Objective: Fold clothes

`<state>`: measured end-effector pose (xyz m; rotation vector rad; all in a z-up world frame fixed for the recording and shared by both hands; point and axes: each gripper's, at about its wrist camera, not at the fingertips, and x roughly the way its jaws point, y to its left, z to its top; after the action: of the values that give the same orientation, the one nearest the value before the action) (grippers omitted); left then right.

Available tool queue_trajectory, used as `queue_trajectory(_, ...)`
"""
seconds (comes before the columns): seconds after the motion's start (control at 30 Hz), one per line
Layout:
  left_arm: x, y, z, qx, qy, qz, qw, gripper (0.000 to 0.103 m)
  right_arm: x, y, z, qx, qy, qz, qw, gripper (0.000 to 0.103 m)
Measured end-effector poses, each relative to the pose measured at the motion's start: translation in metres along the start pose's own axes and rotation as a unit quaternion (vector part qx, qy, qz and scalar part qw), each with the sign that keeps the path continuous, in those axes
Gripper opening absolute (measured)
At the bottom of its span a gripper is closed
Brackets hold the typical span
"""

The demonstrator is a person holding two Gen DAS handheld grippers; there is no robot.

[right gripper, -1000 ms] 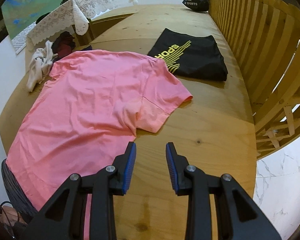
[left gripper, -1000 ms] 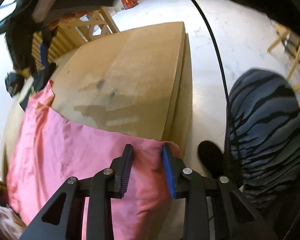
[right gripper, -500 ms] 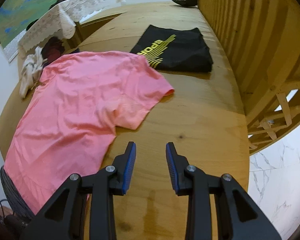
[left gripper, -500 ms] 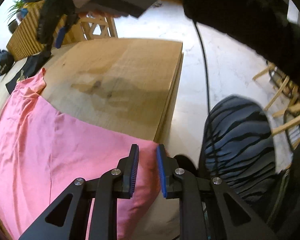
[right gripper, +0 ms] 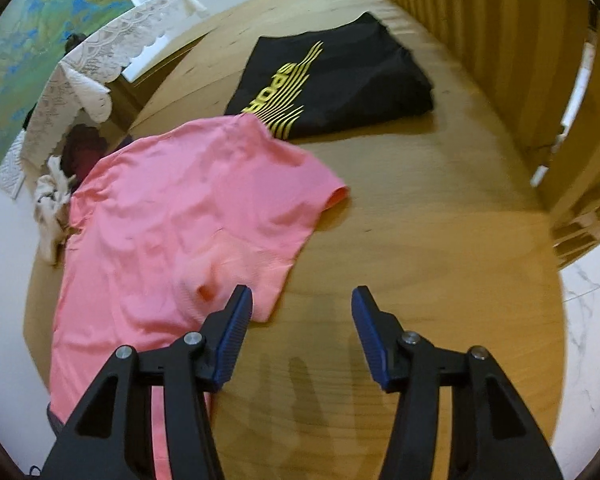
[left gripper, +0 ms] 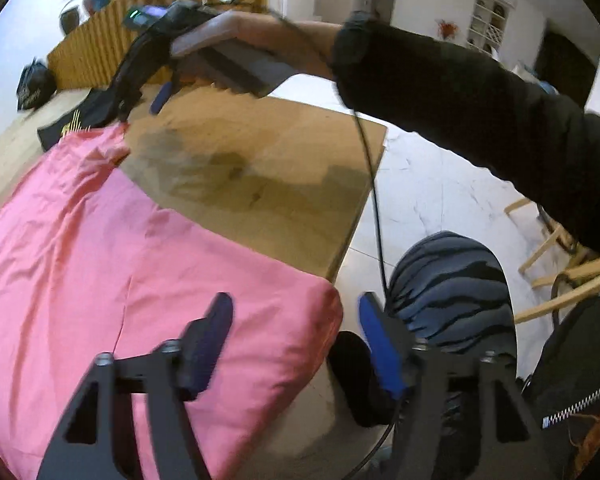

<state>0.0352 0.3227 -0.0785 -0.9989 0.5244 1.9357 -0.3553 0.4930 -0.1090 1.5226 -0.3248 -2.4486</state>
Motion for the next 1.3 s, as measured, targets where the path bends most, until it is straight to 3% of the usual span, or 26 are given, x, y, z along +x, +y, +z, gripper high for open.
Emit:
queue_trajectory(0.1, 0.011, -0.009, 0.006, 0.006, 0.031, 0.009, 0.9995, 0.066, 0.002, 0.007, -0.004, -0.017, 0.004, -0.014, 1.000, 0.051)
queue_trajectory(0.23, 0.035, -0.025, 0.007, 0.042, 0.086, 0.050, 0.9942, 0.065, -0.004, 0.013, -0.011, -0.031, 0.004, -0.024, 0.999, 0.051)
queue_trajectory(0.33, 0.052, -0.032, 0.007, 0.066, 0.127, 0.073, 0.9870, 0.050, -0.008, 0.014, -0.014, -0.036, 0.001, -0.028, 0.999, 0.051)
queue_trajectory(0.47, 0.058, -0.034, 0.009, 0.104, 0.134, 0.121, 0.9781, 0.028, -0.009, 0.016, -0.018, -0.042, 0.004, -0.022, 0.999, 0.051)
queue_trajectory(0.6, 0.058, -0.042, 0.007, 0.137, 0.127, 0.136, 0.9729, 0.019, -0.007, 0.021, -0.021, -0.053, 0.005, -0.021, 0.998, 0.051)
queue_trajectory(0.63, 0.056, -0.046, 0.006, 0.148, 0.120, 0.134, 0.9725, 0.015, -0.007, 0.022, -0.021, -0.054, 0.004, -0.020, 0.998, 0.051)
queue_trajectory(0.67, 0.053, -0.051, 0.005, 0.158, 0.112, 0.129, 0.9726, 0.004, -0.008, 0.023, -0.021, -0.055, 0.002, -0.019, 0.998, 0.051)
queue_trajectory(0.7, 0.051, -0.052, 0.005, 0.157, 0.110, 0.123, 0.9738, 0.001, -0.008, 0.023, -0.021, -0.056, 0.000, -0.018, 0.998, 0.051)
queue_trajectory(0.87, 0.045, -0.040, 0.009, 0.113, 0.107, 0.083, 0.9843, 0.001, -0.010, 0.019, -0.018, -0.051, -0.006, -0.025, 0.998, 0.051)
queue_trajectory(1.03, 0.026, -0.018, 0.013, 0.046, 0.072, 0.043, 0.9954, 0.001, -0.013, 0.006, -0.013, -0.036, -0.009, -0.027, 0.999, 0.051)
queue_trajectory(1.3, 0.001, 0.006, 0.008, -0.033, 0.022, -0.019, 0.9990, 0.001, -0.024, -0.013, 0.014, 0.002, -0.024, -0.033, 0.999, 0.051)
